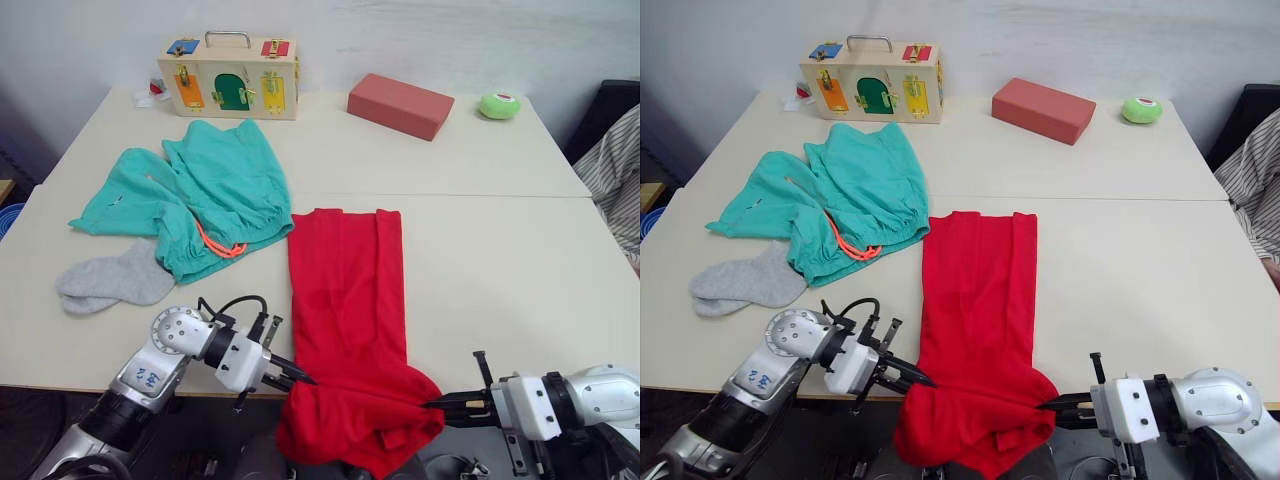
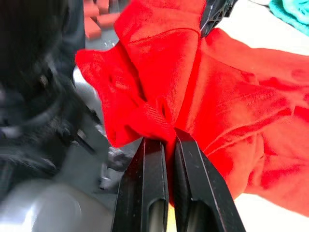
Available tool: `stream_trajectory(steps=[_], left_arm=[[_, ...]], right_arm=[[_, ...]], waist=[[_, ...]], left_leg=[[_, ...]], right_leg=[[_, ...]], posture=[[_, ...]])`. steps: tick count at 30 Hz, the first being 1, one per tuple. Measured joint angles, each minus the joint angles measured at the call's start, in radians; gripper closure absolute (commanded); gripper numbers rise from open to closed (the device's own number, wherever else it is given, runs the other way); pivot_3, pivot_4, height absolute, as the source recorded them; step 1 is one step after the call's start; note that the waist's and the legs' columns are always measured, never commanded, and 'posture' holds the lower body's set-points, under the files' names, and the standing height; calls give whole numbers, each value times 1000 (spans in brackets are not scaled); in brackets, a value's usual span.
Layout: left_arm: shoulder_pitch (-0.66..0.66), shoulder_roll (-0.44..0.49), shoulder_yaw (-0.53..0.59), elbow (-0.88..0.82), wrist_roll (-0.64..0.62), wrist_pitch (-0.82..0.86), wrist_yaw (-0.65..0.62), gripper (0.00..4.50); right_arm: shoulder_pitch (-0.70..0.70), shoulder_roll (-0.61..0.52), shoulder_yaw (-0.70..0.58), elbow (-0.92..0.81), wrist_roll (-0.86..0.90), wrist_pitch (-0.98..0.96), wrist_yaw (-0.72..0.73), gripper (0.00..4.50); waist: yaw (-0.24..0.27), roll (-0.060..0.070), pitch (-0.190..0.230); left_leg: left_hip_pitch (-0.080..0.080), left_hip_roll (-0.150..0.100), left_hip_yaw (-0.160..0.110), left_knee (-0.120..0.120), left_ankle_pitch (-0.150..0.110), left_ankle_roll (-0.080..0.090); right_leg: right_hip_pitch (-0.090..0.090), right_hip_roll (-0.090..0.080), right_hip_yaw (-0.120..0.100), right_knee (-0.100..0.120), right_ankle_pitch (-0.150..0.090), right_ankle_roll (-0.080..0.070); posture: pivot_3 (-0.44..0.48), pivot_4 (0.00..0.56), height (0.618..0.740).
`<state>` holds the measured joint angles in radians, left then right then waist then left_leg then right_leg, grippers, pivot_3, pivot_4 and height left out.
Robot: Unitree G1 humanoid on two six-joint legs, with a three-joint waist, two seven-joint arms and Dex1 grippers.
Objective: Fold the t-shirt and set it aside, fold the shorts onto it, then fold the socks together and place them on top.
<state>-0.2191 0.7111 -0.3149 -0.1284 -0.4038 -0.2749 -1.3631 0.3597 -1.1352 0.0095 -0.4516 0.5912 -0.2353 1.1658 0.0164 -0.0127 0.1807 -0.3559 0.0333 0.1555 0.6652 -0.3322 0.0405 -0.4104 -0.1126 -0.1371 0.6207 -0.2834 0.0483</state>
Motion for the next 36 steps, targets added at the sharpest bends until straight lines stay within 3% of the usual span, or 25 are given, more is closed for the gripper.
stream_trajectory(steps=[3, 9, 12, 15, 18, 26, 36], left_arm=[[17, 37, 41, -56, -78, 184, 46, 4500], [-75, 84, 103, -83, -239, 629, 148, 4500], [-217, 43, 140, 29, -285, 800, 203, 4500], [-426, -79, 214, 267, -321, 966, 325, 4500], [-543, -132, 263, 408, -337, 1081, 387, 4500], [-660, -254, 258, 665, -225, 1145, 484, 4500], [-760, -351, 347, 894, -151, 1127, 611, 4500]], right_arm=[[-42, -11, -48, -54, 132, 191, -27, 4465], [-317, 23, -50, -31, 294, 503, -102, 4465], [-535, 136, -17, 80, 334, 637, -164, 4465], [-784, 329, 1, 317, 332, 755, -282, 4465], [-906, 407, 9, 472, 291, 821, -337, 4465], [-1070, 585, 24, 812, 119, 865, -474, 4465], [-1077, 665, -34, 860, 40, 864, -537, 4465]], waist=[[2, -1, 1], [7, -1, 3], [7, -1, 4], [6, -2, 5], [4, -2, 5], [-5, -2, 5], [-24, -2, 5]], left_leg=[[0, 0, 0, 0, 0, 1], [-5, 0, -3, 1, 1, -1], [-11, -1, -7, 5, 3, -3], [-18, -1, -8, 16, 4, -2], [-20, -1, -8, 15, 4, -1], [-34, -4, -8, 18, 6, 1], [-33, -3, -8, 18, 7, -1]], right_leg=[[0, 0, 0, 0, 0, 0], [-3, 0, -2, 0, 0, 0], [-5, 0, -6, 0, 0, 1], [-7, 0, -9, 5, 1, 2], [-8, 0, -11, 7, 1, 2], [-17, 0, -13, 8, 2, 6], [-18, 0, -12, 9, 3, 7]], posture=[[0, 150, 740], [0, 150, 740], [0, 150, 740], [0, 150, 740], [0, 150, 740], [0, 150, 740], [0, 150, 740]])
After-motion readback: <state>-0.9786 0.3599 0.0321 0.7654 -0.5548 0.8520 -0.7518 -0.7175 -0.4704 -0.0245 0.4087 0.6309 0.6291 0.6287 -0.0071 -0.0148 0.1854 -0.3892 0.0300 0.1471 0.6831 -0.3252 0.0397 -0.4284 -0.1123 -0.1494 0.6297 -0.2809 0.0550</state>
